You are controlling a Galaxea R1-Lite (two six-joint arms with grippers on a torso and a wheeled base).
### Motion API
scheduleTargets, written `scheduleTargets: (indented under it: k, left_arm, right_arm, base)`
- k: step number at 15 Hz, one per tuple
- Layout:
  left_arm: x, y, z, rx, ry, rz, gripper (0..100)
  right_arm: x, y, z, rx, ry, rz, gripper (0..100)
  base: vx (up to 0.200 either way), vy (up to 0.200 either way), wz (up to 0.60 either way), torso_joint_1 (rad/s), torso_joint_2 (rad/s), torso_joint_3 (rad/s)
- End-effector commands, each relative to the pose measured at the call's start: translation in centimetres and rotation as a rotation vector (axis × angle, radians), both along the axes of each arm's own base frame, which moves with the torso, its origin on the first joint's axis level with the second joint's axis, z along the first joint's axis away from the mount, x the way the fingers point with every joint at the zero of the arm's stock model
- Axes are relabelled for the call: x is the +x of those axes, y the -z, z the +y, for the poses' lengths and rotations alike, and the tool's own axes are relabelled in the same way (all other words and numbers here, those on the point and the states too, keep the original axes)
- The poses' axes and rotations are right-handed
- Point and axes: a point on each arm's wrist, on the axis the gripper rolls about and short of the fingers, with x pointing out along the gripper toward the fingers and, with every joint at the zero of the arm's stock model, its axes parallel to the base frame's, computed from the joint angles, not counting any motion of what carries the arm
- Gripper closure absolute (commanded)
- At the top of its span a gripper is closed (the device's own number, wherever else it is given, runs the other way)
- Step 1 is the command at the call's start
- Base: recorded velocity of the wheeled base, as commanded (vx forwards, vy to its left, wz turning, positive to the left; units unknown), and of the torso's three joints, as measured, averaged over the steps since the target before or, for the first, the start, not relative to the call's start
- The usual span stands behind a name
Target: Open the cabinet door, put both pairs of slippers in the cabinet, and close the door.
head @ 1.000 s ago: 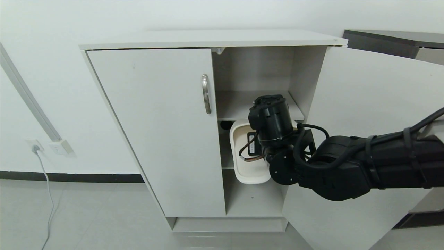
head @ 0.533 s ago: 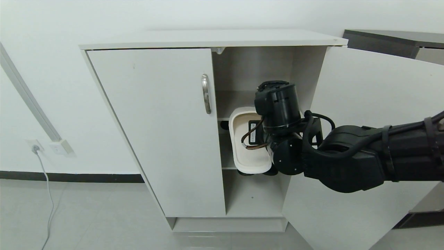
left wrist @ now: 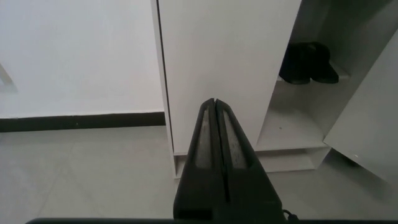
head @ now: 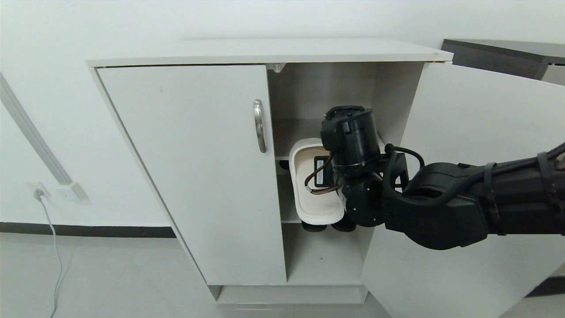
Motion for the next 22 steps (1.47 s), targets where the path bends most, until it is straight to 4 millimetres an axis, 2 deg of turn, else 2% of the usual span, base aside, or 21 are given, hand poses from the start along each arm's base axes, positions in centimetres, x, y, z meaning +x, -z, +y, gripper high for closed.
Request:
scheduleTargets:
  k: [1,6,10,16,22]
  left_arm:
    - [0.0,0.0,0.0,-0.001,-0.001,0.000,100]
    - [0.0,0.0,0.0,-0.001,-0.002,0.000,100]
    - [0.0,0.0,0.0,-0.001,-0.002,0.000,100]
    - [0.0,0.0,0.0,-0.004,-0.004,0.000,100]
    - [0.0,0.0,0.0,-0.004,-0.004,0.000,100]
  right_arm:
    - [-0.1,0.1,0.0,-0.003,-0.001,0.003,100]
    - [-0.2,0.5,0.0,-0.014,-0.002,0.011,100]
    - [0.5,1.2,0.4,-0.028,-0.009,0.022,100]
    - [4.0,1.1,0.4,-0.017,-0.036,0.027,100]
    - [7.1,-0.8,0.8,0.011,0.006,0.002,100]
  base:
    - [0.200,0.000,0.00,0.002,0.00,0.002]
    - [0.200,0.000,0.00,0.002,0.00,0.004]
    - [0.000,0.000,0.00,0.000,0.00,0.000]
    - [0.000,0.000,0.00,0.000,0.00,0.000]
    - [0.000,0.000,0.00,0.000,0.00,0.000]
